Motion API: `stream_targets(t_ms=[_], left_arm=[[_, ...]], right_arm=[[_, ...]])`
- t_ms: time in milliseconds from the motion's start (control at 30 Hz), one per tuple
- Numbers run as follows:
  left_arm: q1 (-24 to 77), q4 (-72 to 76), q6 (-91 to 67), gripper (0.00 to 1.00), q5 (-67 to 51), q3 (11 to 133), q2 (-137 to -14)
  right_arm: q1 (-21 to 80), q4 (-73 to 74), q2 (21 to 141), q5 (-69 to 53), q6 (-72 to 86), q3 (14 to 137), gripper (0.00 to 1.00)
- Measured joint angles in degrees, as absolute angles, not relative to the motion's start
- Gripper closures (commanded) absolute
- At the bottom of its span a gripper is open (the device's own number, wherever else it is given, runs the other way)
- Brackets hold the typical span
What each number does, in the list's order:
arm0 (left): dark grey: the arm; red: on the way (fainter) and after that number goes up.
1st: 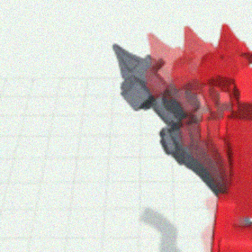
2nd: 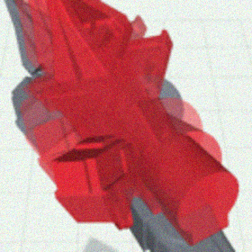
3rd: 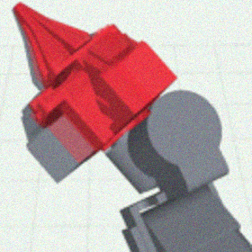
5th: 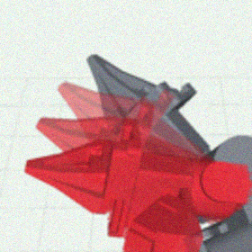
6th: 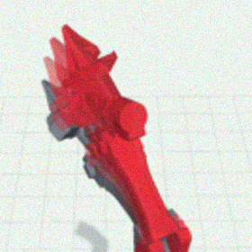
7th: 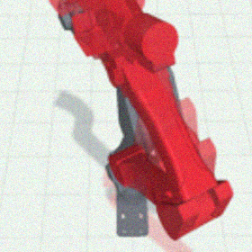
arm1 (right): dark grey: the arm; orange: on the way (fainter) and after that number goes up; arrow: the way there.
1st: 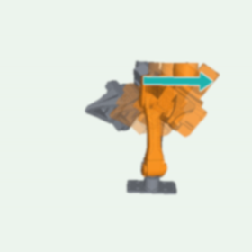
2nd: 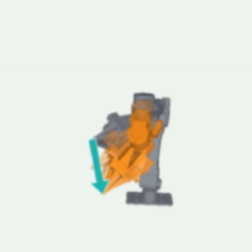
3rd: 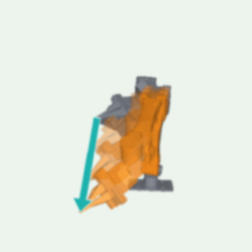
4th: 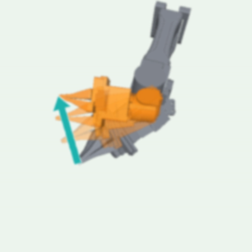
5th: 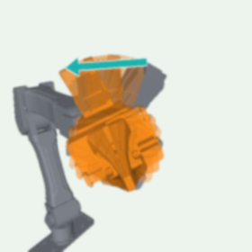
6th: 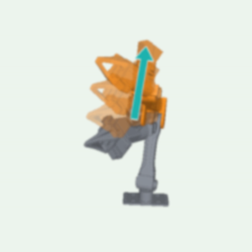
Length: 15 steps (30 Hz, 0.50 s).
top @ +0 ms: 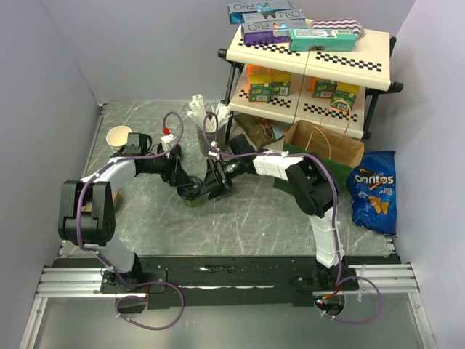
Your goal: Pack the takeout coffee
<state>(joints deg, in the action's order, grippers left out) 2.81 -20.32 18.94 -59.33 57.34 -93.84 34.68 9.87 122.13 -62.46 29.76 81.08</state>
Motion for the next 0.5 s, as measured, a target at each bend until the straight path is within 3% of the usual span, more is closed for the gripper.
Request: stream_targets(t_ms=[500], left_arm=[[2.44,-19.40,16.99,0.23,-62.00,56.84,-95.59]], right_arm=[[34.59,11.31,123.39,-64.27,29.91,81.10,0.29]])
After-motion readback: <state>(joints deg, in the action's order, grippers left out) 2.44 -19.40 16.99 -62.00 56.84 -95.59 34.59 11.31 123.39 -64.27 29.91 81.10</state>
